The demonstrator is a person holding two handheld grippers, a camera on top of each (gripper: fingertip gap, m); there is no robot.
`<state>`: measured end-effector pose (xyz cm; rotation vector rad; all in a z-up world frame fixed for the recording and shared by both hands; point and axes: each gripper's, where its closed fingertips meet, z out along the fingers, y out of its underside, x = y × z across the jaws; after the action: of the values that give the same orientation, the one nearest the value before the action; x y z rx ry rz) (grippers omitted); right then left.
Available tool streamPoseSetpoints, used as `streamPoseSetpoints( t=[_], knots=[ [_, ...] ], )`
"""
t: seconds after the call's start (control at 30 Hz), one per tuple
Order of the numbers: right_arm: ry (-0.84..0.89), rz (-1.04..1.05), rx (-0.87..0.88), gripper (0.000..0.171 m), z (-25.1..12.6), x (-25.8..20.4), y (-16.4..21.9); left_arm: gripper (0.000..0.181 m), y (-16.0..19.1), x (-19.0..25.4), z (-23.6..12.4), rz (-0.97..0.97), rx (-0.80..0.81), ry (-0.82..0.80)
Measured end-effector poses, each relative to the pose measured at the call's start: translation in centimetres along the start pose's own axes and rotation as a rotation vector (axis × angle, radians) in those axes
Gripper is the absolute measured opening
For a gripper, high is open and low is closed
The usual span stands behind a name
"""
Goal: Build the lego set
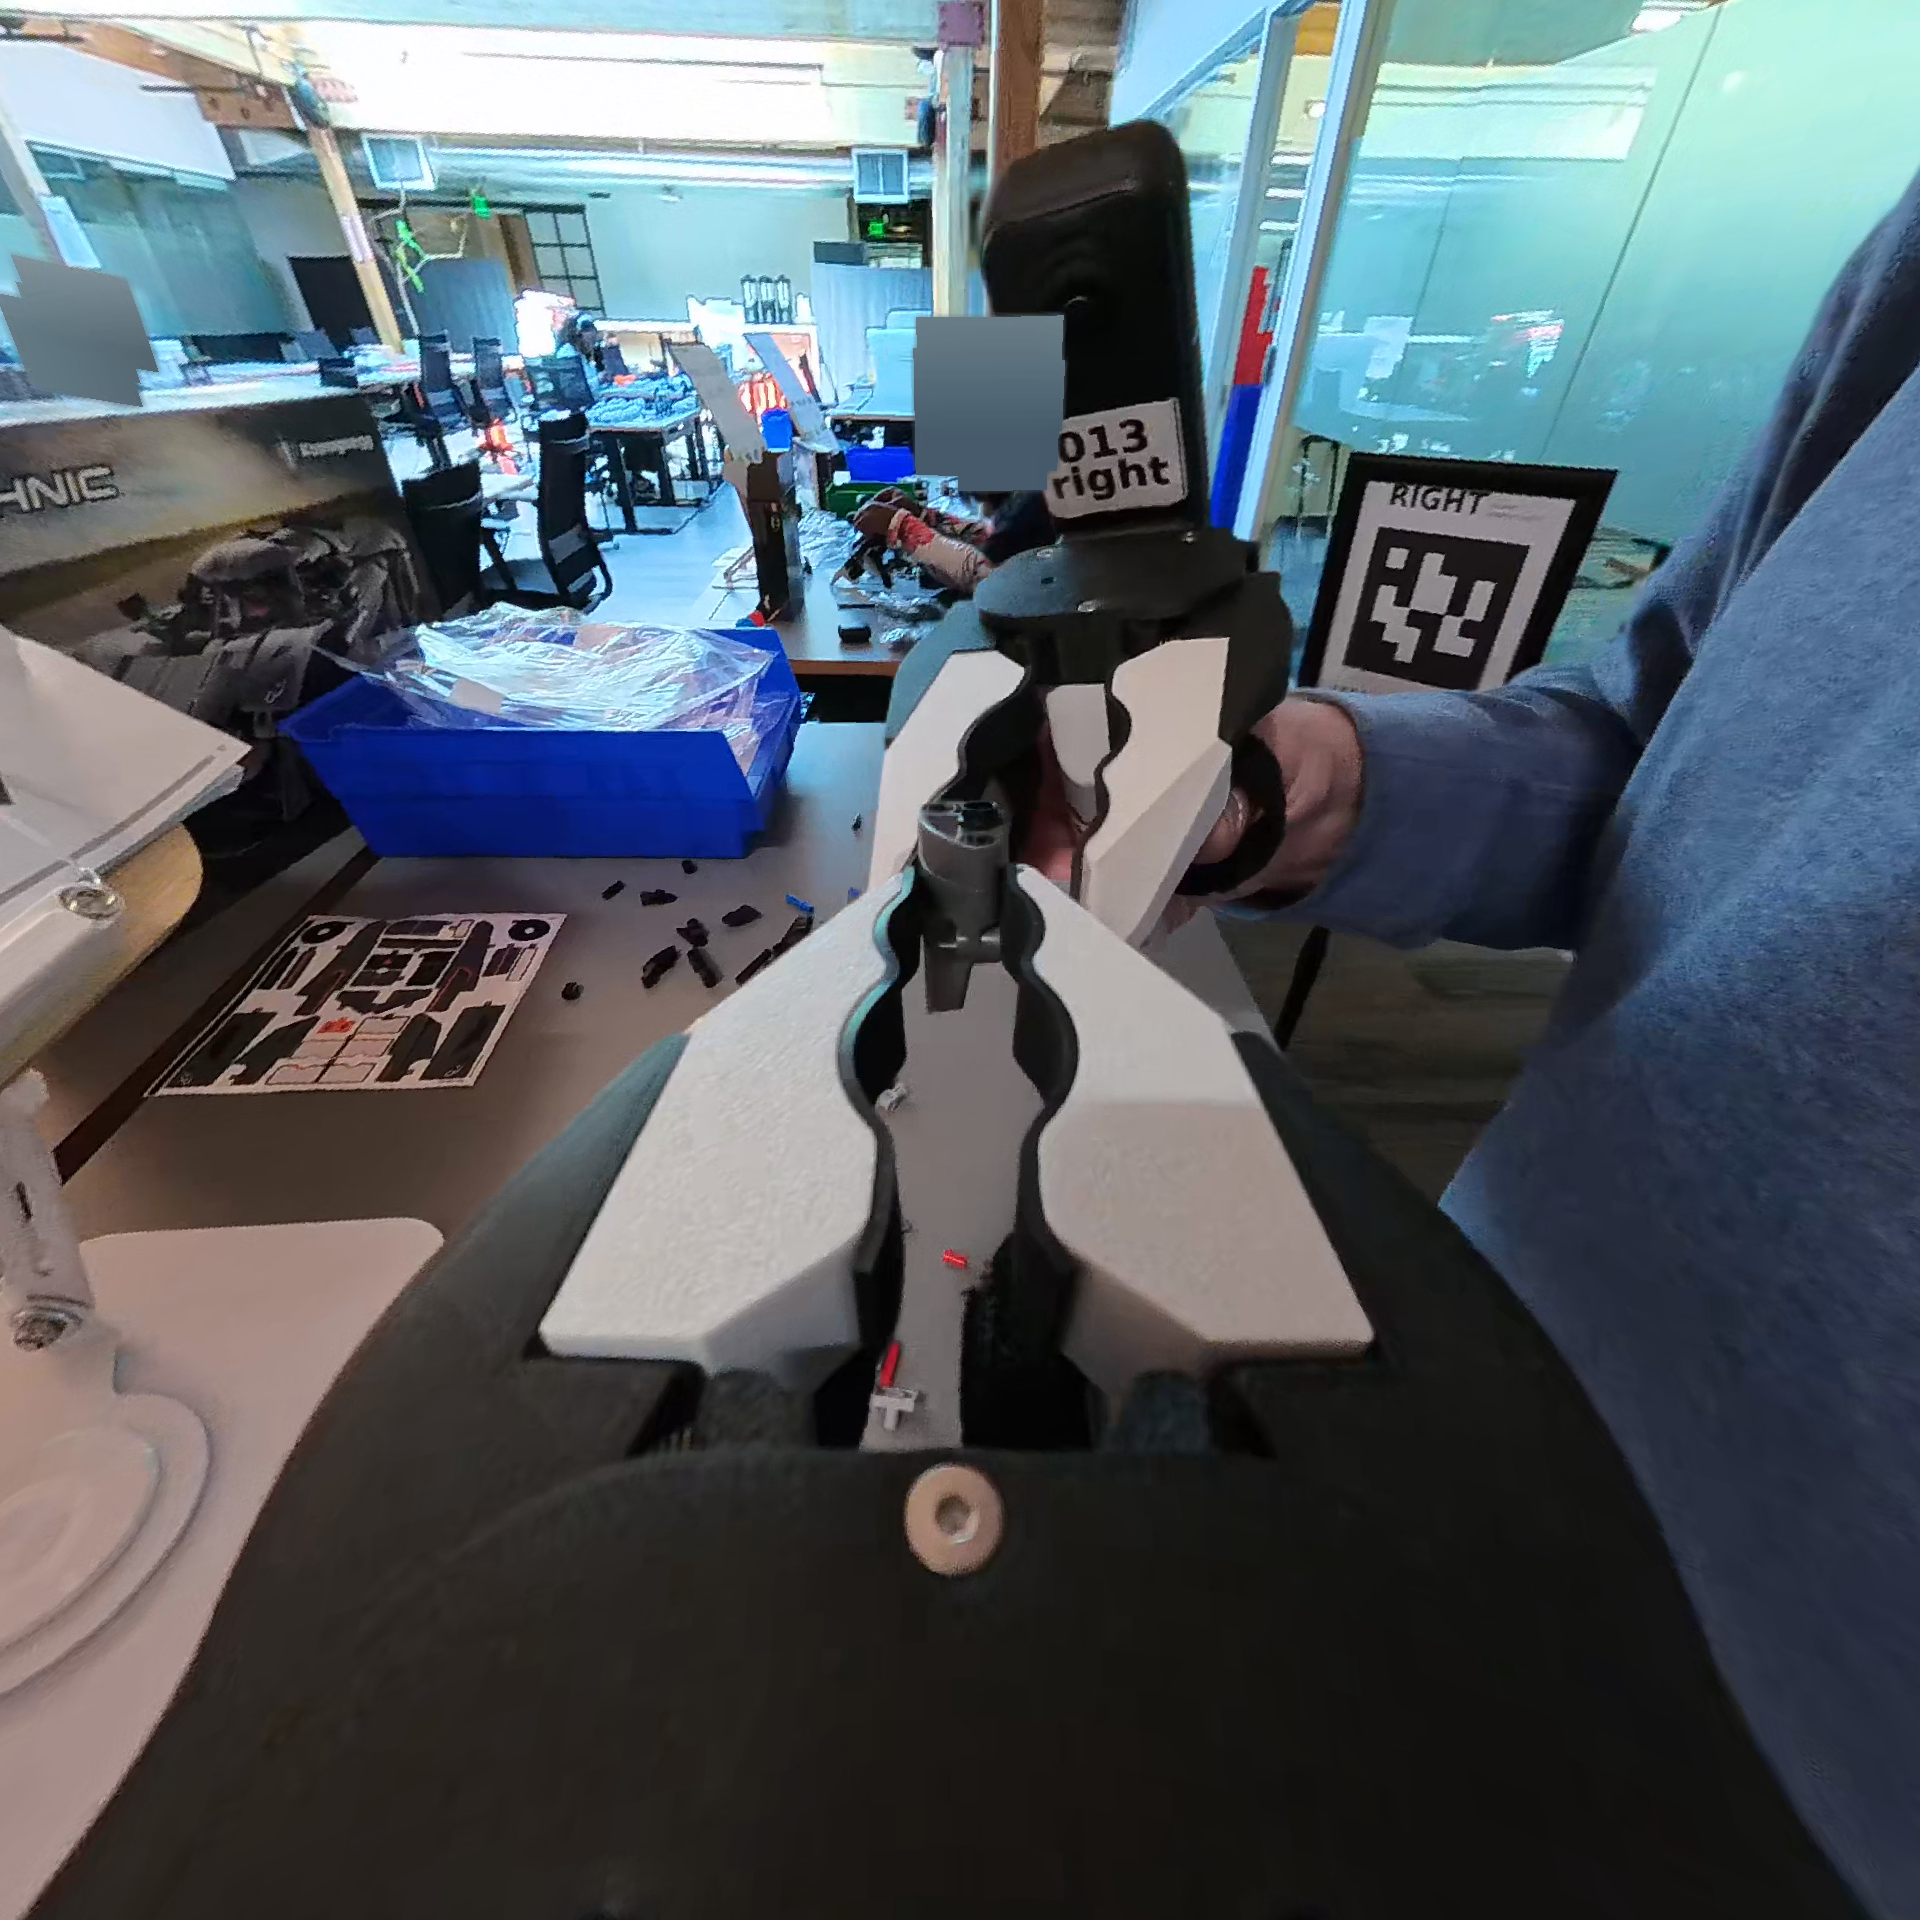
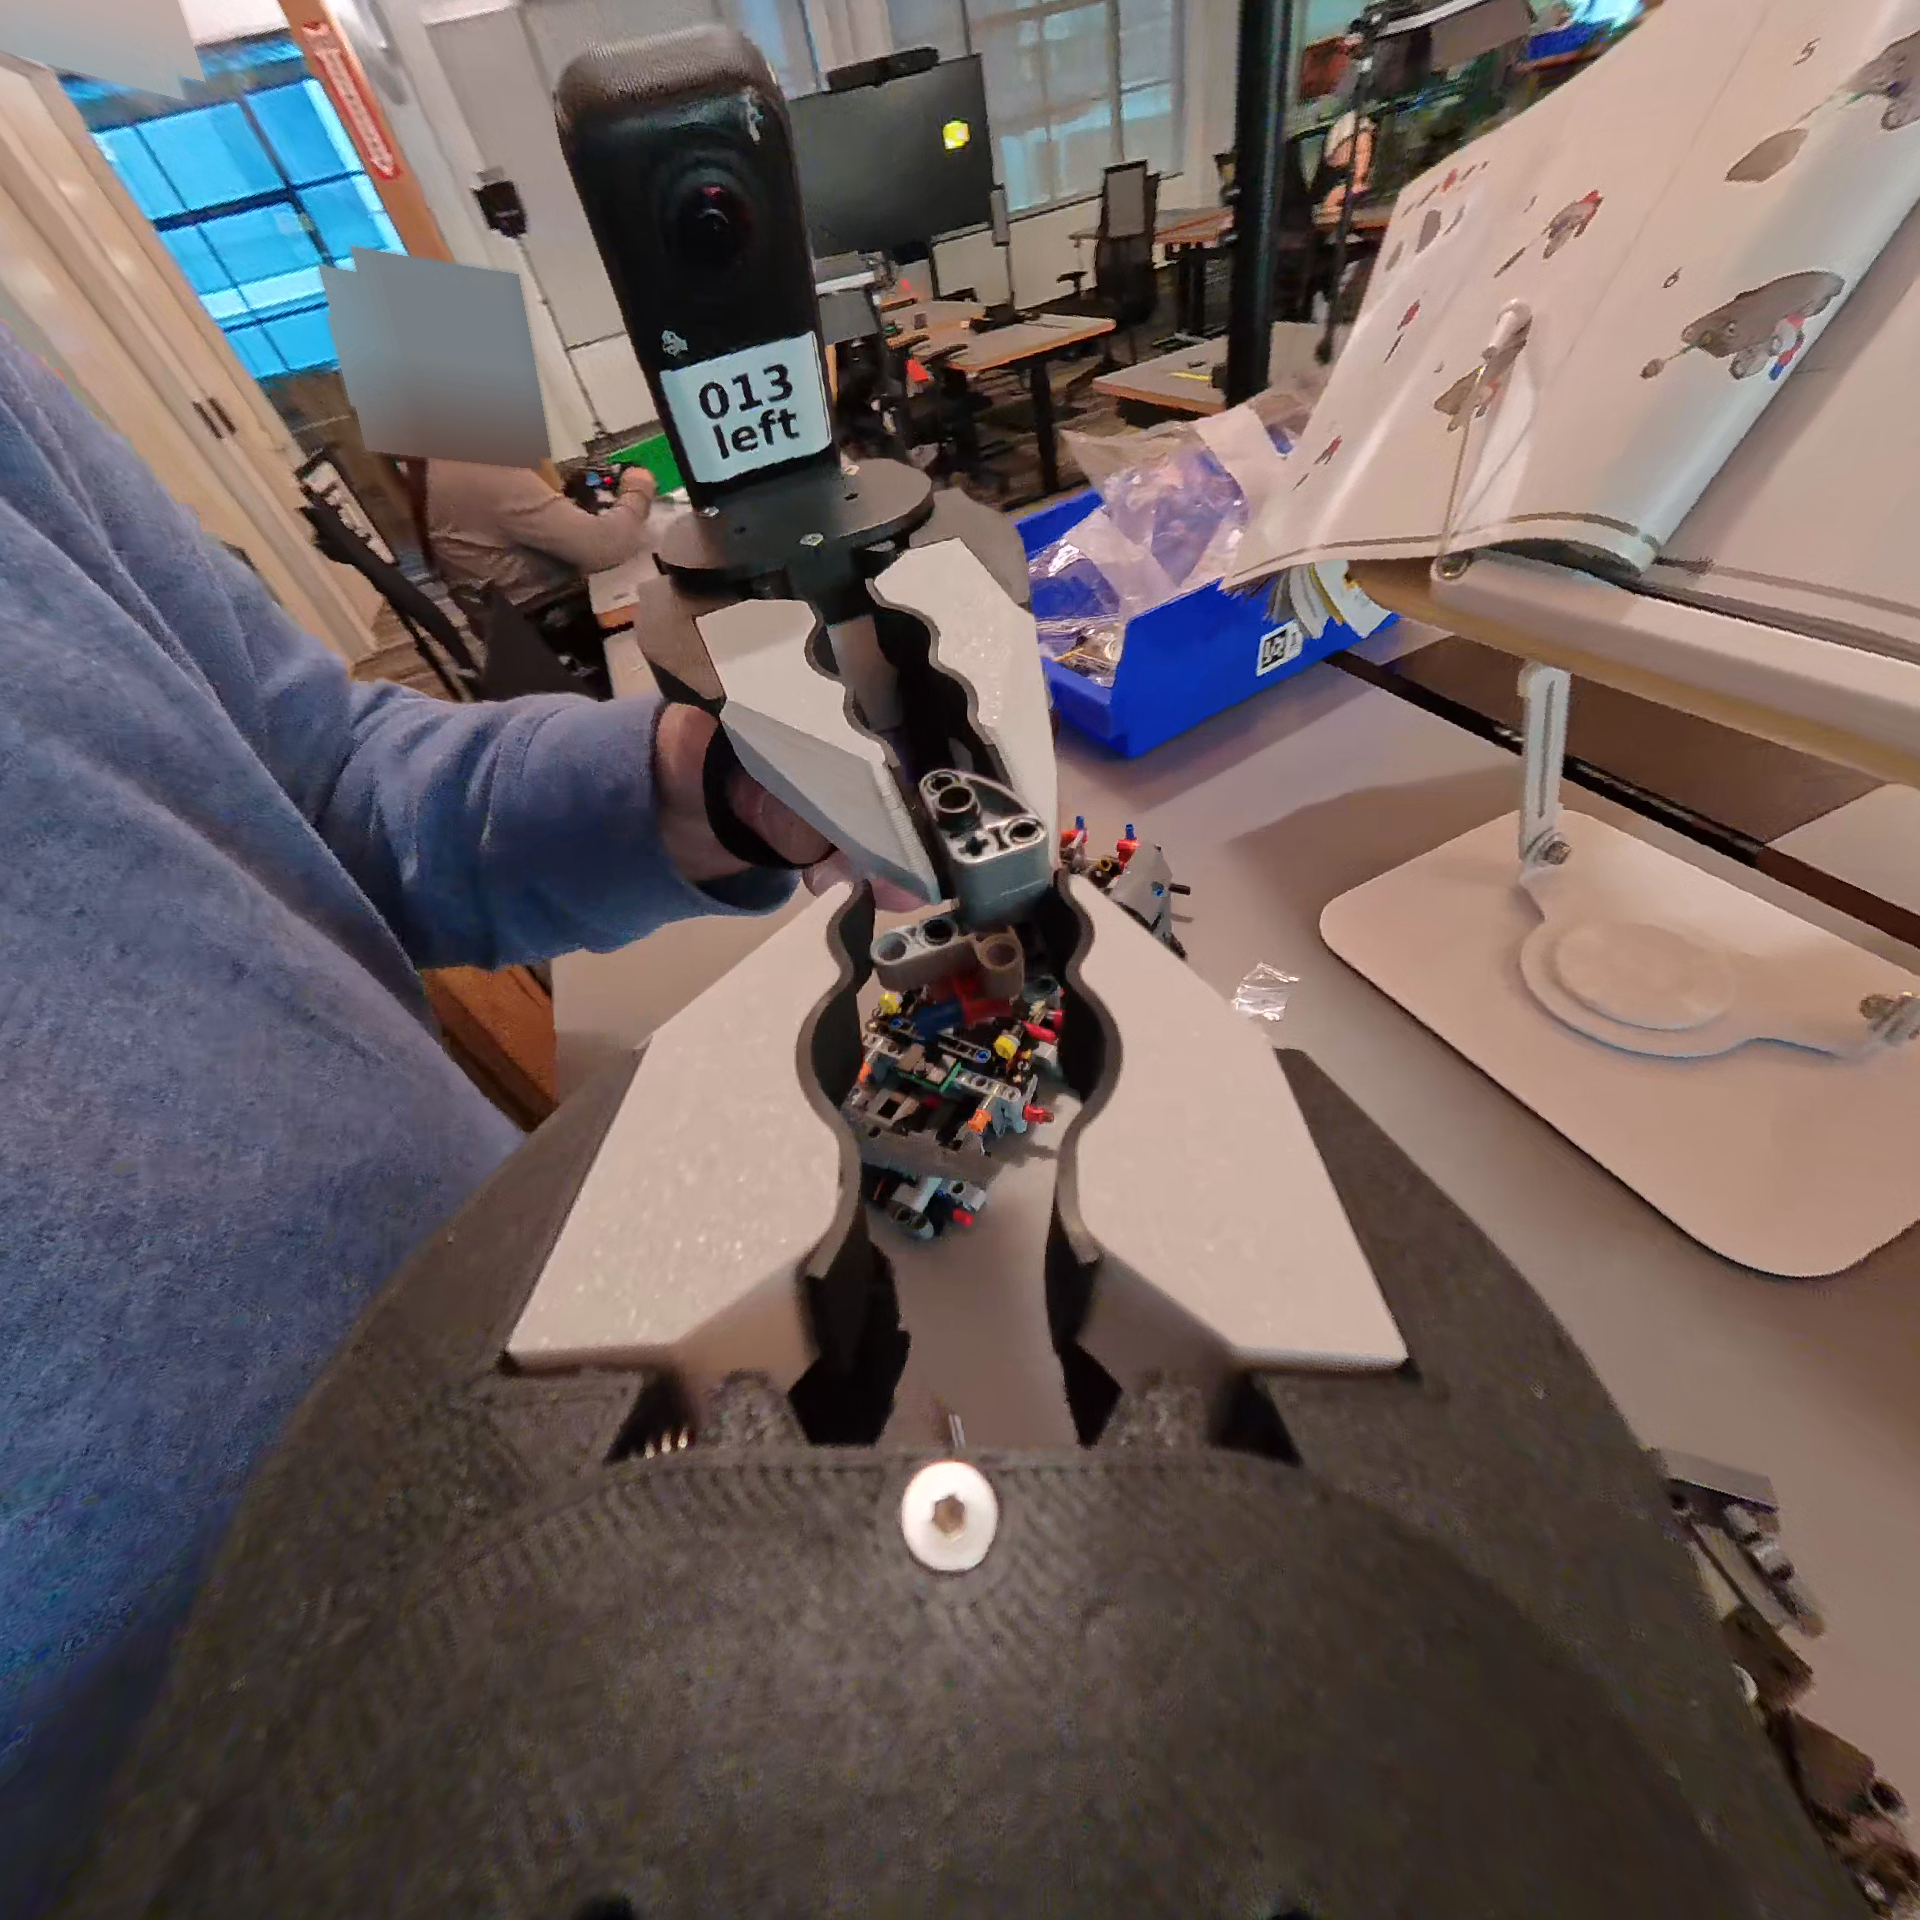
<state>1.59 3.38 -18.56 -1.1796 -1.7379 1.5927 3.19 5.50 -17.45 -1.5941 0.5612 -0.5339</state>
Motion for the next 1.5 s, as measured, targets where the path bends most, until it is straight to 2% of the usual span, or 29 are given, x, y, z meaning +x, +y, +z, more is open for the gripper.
streamPoseSetpoints(
  t=[0.27, 0.4, 0.67, 0.8, 1.03, 1.27, 1.5],
  knots=[
    [0.129, -0.137, -0.035, 0.03, 0.5, -1.1, -0.6, 0.019, -0.9, 0.8, -1.6, -0.028, 0.055, -0.008],
    [0.12, -0.206, -0.034, 0.031, 0.9, -0.6, -1.0, 0.022, -1.5, 0.3, -2.3, -0.057, 0.07, -0.086],
    [0.058, -0.414, -0.066, 0.031, 0.8, 1.2, -1.3, 0.033, -2.5, -2.3, -4.0, -0.248, 0.152, -0.288],
    [0.004, -0.485, -0.064, 0.031, -0.1, 1.6, -1.2, 0.037, -1.9, -2.8, -3.4, -0.322, 0.161, -0.365],
    [-0.062, -0.594, -0.045, 0.031, -1.6, 1.7, -1.0, 0.054, -1.5, -2.4, -0.8, -0.458, 0.186, -0.367],
    [-0.115, -0.637, -0.032, 0.031, -1.3, 1.5, -0.3, 0.053, -0.9, -2.4, 0.4, -0.509, 0.176, -0.388],
    [-0.141, -0.64, -0.018, 0.031, -0.4, 1.6, 0.3, 0.042, -0.4, -2.7, 0.7, -0.568, 0.193, -0.36]
  ],
)
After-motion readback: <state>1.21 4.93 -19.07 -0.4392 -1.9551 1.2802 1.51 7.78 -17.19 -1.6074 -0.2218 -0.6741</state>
